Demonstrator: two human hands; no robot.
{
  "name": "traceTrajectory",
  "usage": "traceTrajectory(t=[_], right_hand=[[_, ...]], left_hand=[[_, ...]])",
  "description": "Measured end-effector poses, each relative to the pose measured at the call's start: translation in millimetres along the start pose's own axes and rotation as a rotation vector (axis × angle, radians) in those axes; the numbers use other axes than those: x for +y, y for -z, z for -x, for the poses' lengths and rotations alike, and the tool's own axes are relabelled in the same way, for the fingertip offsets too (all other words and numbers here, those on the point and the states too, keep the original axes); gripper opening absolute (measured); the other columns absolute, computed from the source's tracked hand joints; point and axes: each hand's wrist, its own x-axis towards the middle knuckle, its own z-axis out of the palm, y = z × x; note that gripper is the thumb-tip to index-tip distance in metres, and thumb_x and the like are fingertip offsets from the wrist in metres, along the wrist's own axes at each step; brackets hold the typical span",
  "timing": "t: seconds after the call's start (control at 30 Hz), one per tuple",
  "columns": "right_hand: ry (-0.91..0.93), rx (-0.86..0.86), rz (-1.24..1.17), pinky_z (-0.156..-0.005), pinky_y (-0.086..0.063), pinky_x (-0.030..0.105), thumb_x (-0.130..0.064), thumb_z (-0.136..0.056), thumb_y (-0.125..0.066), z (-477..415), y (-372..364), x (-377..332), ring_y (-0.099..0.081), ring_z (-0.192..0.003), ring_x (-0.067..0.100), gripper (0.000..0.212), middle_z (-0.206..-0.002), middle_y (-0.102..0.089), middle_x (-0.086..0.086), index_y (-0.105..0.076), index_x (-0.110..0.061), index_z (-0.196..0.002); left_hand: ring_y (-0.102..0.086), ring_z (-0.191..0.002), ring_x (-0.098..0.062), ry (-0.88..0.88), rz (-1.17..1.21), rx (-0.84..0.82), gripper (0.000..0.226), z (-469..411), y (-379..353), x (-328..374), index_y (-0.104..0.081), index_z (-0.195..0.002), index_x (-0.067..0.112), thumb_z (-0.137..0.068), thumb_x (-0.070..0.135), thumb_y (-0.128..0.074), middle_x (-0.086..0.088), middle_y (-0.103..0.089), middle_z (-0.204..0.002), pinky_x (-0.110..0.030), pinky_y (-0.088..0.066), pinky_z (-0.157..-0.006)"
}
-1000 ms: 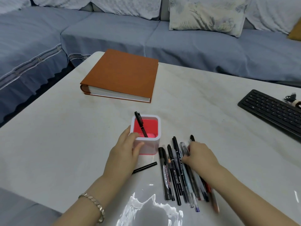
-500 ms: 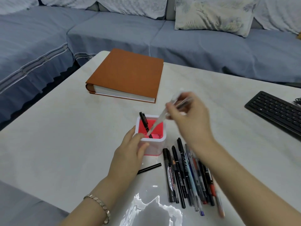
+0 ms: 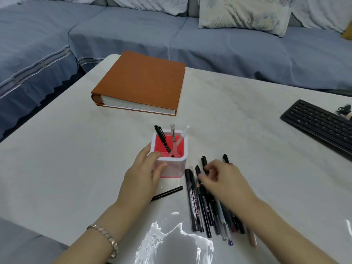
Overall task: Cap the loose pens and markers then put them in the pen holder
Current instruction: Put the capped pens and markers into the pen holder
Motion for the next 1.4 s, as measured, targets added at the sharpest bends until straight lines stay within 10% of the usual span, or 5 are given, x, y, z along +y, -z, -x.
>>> traceTrajectory(t=[0.13, 0.37, 0.97, 1.17, 1.4], right_hand=[[0.057, -0.143, 0.311, -0.076, -0.043, 0.031, -0.03, -0.086, -0.055, 4, -43, -19, -0.057, -0.102, 0.027, 0.041, -0.114, -0.056, 0.01, -0.04, -0.011, -0.12], [-0.073, -0.133, 0.489, -0.085, -0.045, 0.029, -0.008, -0.092, -0.044, -2, -62, -25, -0.053, -0.111, 0.026, 0.03, -0.125, -0.047, 0.017, -0.041, -0.004, -0.121], [-0.044, 0.045, 0.287, -0.049, -0.026, 0.025, -0.013, -0.078, -0.048, -8, -40, 3, -0.046, -0.072, 0.025, 0.013, -0.089, -0.056, 0.006, -0.037, -0.012, -0.073], [-0.137, 0.026, -0.153, -0.049, -0.031, 0.022, -0.015, -0.073, -0.059, -8, -10, 4, -0.047, -0.061, 0.017, 0.016, -0.063, -0.049, -0.001, -0.044, -0.013, -0.067], [0.293, 0.464, -0.849, -0.069, -0.046, 0.01, -0.01, -0.087, -0.052, -7, 62, -57, -0.06, -0.067, -0.001, 0.026, -0.09, -0.061, -0.003, -0.064, -0.025, -0.071]], left_hand=[[-0.059, -0.075, -0.018, 0.005, 0.006, -0.011, 0.015, 0, 0, 0, -0.058, -0.103, 0.019, -0.087, 0.021, -0.057, 0.009, -0.049, -0.128, -0.029, -0.05, -0.073], [-0.06, -0.076, -0.019, 0.015, 0.019, -0.012, 0.017, 0, 0, 0, -0.058, -0.104, 0.019, -0.088, 0.021, -0.057, 0.01, -0.047, -0.131, -0.028, -0.05, -0.073], [-0.059, -0.075, -0.018, 0.02, 0.033, -0.016, 0.016, 1, -1, 0, -0.057, -0.104, 0.02, -0.088, 0.021, -0.055, 0.01, -0.047, -0.132, -0.026, -0.048, -0.072], [-0.059, -0.077, -0.018, 0.031, 0.025, -0.023, 0.016, 0, -1, -1, -0.057, -0.105, 0.02, -0.089, 0.021, -0.054, 0.01, -0.046, -0.132, -0.027, -0.049, -0.073], [-0.054, -0.08, -0.013, 0.03, 0.038, -0.022, 0.016, 1, -2, -1, -0.056, -0.105, 0.022, -0.09, 0.021, -0.053, 0.011, -0.045, -0.133, -0.021, -0.043, -0.073]])
